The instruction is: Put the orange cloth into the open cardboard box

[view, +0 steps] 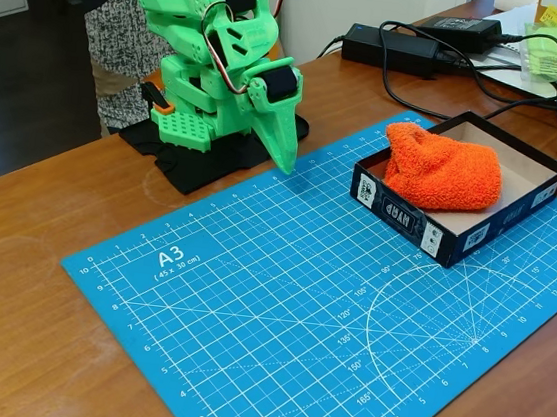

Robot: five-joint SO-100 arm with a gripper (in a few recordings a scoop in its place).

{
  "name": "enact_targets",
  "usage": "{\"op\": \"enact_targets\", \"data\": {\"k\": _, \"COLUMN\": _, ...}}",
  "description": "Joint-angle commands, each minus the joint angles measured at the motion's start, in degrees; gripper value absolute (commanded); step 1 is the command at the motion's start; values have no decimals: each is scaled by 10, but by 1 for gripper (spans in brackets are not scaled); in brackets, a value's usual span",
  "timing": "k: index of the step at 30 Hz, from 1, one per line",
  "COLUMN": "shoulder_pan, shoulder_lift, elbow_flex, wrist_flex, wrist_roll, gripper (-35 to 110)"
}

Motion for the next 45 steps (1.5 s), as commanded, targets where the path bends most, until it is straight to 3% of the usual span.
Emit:
{"op": "enact_targets", "data": {"k": 1, "shoulder_pan": 7, "shoulder_lift": 8, "elbow_flex": 4, "wrist_flex": -2, "wrist_roll": 5, "gripper": 0}}
{"op": "enact_targets", "data": {"k": 45, "shoulder_pan": -1, "shoulder_lift": 8, "elbow_flex": 4, "wrist_flex": -2, "wrist_roll": -1, "gripper": 0}}
